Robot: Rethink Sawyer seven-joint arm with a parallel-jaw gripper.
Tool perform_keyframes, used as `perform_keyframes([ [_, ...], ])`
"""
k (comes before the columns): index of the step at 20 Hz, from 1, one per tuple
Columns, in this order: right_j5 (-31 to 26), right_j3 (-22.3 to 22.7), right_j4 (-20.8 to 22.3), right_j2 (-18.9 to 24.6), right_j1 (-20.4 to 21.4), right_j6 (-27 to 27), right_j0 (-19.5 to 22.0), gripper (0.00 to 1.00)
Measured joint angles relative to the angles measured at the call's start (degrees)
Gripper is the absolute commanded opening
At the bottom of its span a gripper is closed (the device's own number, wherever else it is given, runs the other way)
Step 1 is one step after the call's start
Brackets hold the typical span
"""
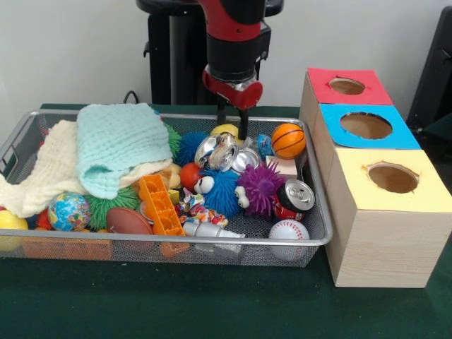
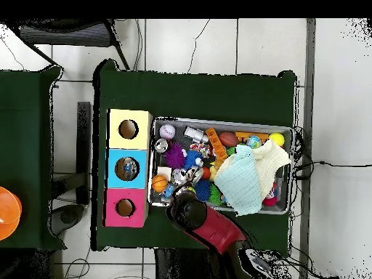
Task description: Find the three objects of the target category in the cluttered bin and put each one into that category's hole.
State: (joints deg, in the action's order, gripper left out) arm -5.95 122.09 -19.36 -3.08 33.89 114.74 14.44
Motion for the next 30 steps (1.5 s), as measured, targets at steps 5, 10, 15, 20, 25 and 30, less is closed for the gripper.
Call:
perform_keyframes([
  [5,0.1,0.8,-2.2,-1.1,0.8,0.0,-2.2,1.00],
  [10,0.0,0.9,-4.9,-0.9,1.3,0.0,-4.5,1.00],
  [15,1.2,1.3,-6.1,1.2,0.2,0.6,-5.6,1.00],
  [20,3.3,1.9,-6.4,1.7,-0.7,1.7,-5.3,1.00],
  [25,4.5,2.0,-6.9,1.7,-1.1,3.3,-5.7,1.00],
  [30,6.2,2.1,-6.9,2.2,-1.5,3.3,-5.3,1.00],
])
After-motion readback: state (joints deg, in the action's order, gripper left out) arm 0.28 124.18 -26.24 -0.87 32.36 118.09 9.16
